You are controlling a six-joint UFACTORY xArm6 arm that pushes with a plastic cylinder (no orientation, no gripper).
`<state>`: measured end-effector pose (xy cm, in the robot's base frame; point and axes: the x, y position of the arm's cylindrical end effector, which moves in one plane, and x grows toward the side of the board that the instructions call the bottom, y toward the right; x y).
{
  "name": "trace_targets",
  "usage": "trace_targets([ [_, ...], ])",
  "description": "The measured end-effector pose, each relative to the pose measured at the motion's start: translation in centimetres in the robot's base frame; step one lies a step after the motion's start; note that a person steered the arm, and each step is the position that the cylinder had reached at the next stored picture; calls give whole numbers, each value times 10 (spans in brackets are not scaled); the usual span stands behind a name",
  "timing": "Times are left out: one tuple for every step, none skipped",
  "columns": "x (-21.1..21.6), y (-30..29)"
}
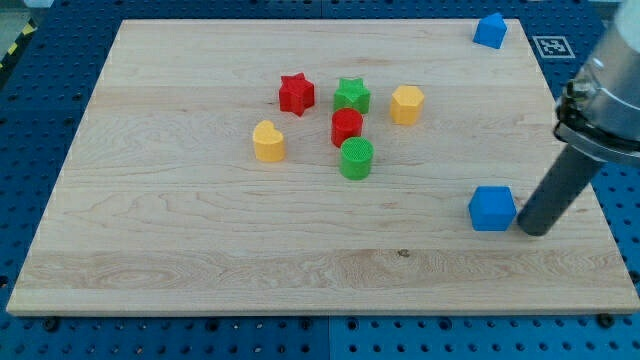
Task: Move the blue cube to the center
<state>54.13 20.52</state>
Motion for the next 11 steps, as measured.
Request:
trace_targets([
  [0,-31],
  [0,-43],
  [0,4],
  [-7,27],
  [-13,18],
  [-13,-4],
  [-16,-37],
  [-18,-68],
  [-18,-96],
  [-18,-98],
  [-19,-61],
])
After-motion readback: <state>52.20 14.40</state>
